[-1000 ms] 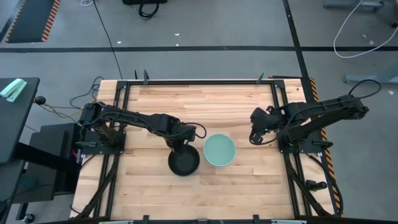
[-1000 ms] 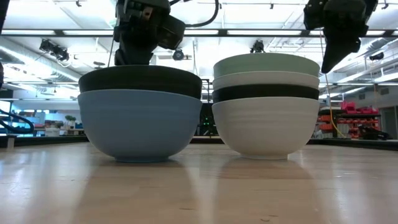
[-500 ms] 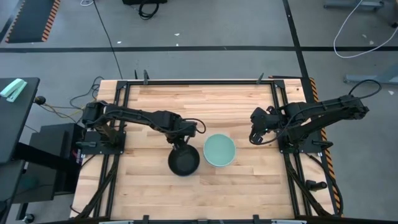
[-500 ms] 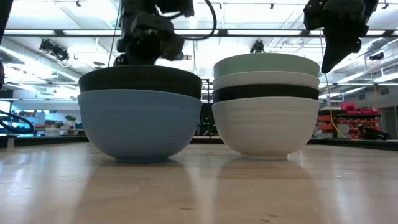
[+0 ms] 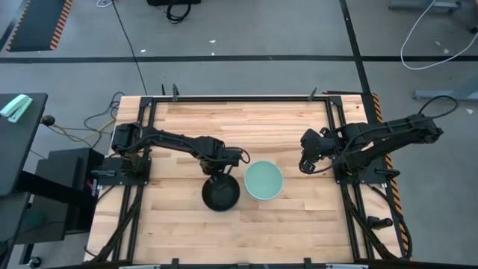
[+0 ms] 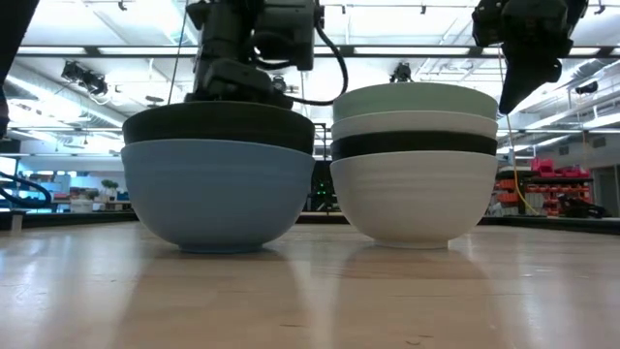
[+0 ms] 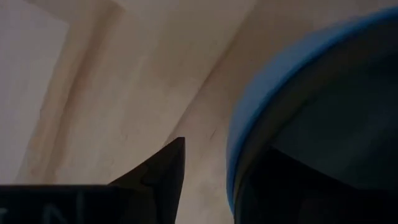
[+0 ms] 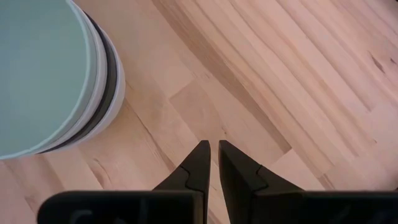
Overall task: Nest bowls inside each other
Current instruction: Stack the stacked bowls on top of the light blue bowl
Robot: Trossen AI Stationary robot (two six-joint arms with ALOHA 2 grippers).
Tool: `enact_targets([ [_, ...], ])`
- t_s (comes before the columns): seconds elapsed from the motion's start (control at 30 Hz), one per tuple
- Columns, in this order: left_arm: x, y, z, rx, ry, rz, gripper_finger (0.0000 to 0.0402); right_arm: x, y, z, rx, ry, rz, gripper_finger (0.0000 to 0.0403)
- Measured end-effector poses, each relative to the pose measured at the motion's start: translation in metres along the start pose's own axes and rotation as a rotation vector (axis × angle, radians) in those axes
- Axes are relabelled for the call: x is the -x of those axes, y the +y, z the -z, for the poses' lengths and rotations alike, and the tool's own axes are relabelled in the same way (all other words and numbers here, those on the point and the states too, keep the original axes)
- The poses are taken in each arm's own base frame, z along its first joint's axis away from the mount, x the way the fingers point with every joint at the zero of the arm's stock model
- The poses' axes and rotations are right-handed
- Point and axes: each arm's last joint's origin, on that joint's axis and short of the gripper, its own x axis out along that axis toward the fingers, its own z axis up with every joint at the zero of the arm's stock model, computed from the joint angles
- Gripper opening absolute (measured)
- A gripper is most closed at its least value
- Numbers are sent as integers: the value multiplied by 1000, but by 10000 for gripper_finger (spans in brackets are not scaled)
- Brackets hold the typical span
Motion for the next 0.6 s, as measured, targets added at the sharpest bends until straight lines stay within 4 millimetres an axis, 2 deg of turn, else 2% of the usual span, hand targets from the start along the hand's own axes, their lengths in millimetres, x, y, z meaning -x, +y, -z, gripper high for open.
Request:
enact_targets([
  [0.3, -15, -5, -7, -9, 13, 37, 172, 1, 3, 2, 13, -5, -14, 41],
  [0.6, -21, -9, -15, -34, -32, 76, 171, 2, 6, 3, 26, -10, -28, 42],
])
